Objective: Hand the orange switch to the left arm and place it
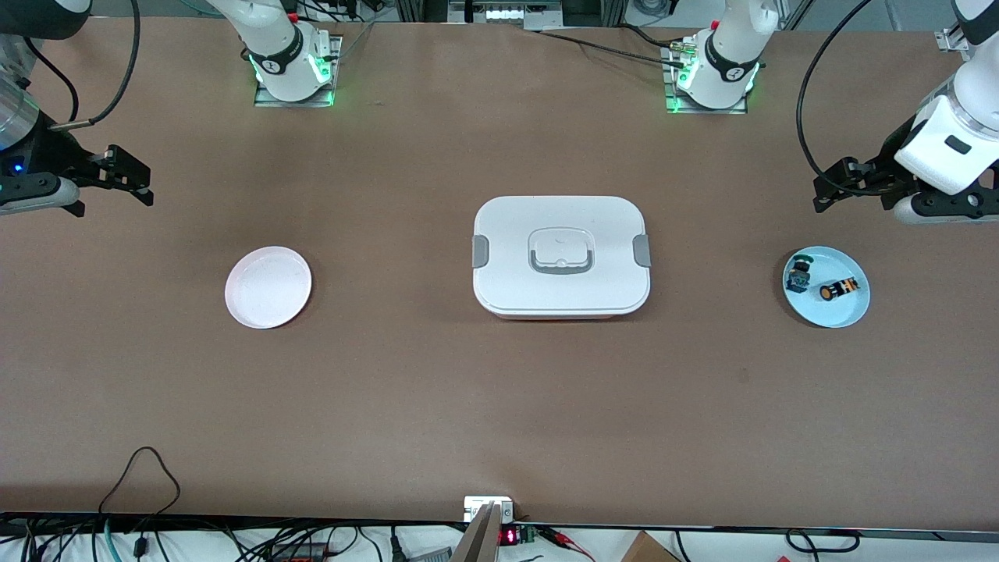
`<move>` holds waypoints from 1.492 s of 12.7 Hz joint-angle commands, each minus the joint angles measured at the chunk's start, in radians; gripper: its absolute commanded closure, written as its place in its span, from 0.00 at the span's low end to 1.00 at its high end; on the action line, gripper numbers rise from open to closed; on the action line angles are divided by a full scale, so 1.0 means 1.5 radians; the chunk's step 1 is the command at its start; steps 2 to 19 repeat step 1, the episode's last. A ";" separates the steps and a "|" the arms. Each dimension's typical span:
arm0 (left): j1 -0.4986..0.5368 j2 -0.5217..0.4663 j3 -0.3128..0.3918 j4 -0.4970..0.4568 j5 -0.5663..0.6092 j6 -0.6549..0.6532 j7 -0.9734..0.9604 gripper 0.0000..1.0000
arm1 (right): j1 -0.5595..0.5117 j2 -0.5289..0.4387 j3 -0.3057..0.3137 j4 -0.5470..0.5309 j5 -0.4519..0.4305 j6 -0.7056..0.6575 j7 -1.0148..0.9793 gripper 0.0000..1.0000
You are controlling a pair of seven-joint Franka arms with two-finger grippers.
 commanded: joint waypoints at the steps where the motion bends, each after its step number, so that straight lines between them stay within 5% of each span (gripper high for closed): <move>1: 0.003 0.013 0.004 0.023 -0.006 -0.019 0.021 0.00 | -0.007 0.005 0.005 0.011 -0.009 -0.008 -0.003 0.00; 19: 0.003 0.013 0.004 0.023 -0.006 -0.019 0.021 0.00 | -0.007 0.005 0.005 0.011 -0.009 -0.008 -0.003 0.00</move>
